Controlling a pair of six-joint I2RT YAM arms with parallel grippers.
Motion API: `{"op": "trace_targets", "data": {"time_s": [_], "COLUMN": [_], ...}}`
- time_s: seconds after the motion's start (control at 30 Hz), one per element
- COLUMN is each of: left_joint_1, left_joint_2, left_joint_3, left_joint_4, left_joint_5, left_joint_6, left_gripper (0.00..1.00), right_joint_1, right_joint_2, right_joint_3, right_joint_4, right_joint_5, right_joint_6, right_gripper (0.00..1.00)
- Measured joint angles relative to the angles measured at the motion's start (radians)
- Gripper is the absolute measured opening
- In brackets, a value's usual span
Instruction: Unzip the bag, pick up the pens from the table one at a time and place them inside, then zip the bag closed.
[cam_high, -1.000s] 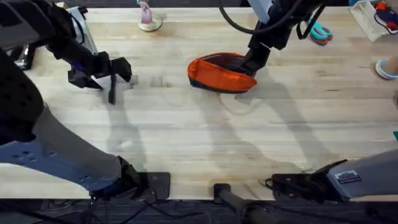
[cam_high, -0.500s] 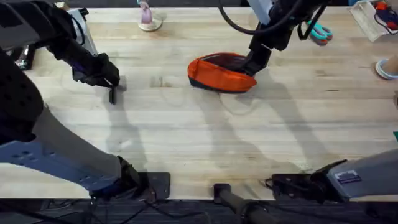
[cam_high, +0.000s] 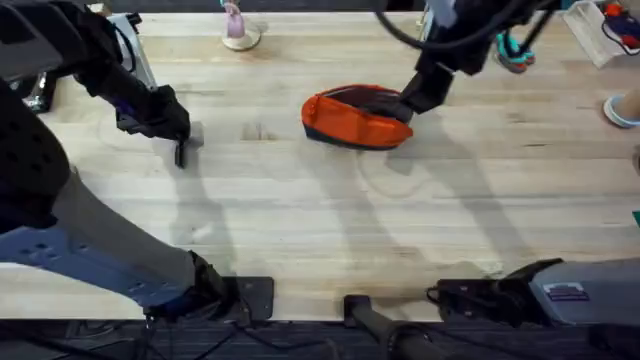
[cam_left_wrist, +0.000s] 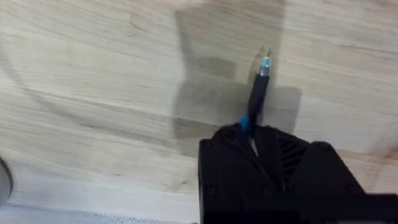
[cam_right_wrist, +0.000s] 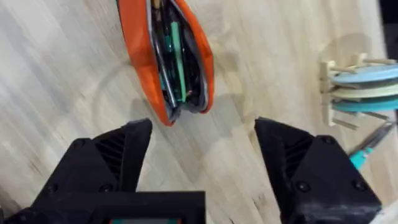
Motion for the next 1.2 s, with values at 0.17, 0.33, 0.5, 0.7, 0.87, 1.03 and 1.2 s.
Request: {"op": "trace_targets", "data": {"time_s": [0.17, 0.33, 0.5, 0.7, 0.87, 1.03, 1.2], "left_joint_1": [0.001, -0.019, -0.078, -0.169, -0.282, -0.412, -0.540], "left_joint_2": [0.000, 0.000, 0.000, 0.000, 0.000, 0.000, 0.000], "left_joint_3": [0.002, 0.039, 0.147, 0.260, 0.344, 0.404, 0.443], "left_joint_4": [-0.004, -0.056, -0.126, -0.175, -0.201, -0.199, -0.175], "left_joint_5": [0.007, 0.028, 0.038, 0.043, 0.043, 0.045, 0.046], "left_joint_6": [0.000, 0.000, 0.000, 0.000, 0.000, 0.009, 0.039], "left_gripper": [0.051, 0.045, 0.040, 0.041, 0.041, 0.042, 0.042], "right_joint_1": [0.000, 0.000, 0.000, 0.000, 0.000, 0.000, -0.024], "right_joint_2": [-0.077, -0.089, -0.089, -0.122, -0.193, -0.252, -0.300], "right_joint_3": [0.000, 0.000, 0.000, 0.000, 0.000, 0.000, 0.000], "right_joint_4": [-0.022, -0.033, -0.044, -0.047, -0.059, -0.098, -0.127], "right_joint_5": [0.000, 0.000, 0.000, 0.000, 0.000, 0.000, 0.000], "right_joint_6": [0.000, 0.000, 0.010, 0.072, 0.106, 0.130, 0.218], "right_gripper": [0.997, 0.997, 0.998, 0.998, 0.998, 0.998, 0.998]}}
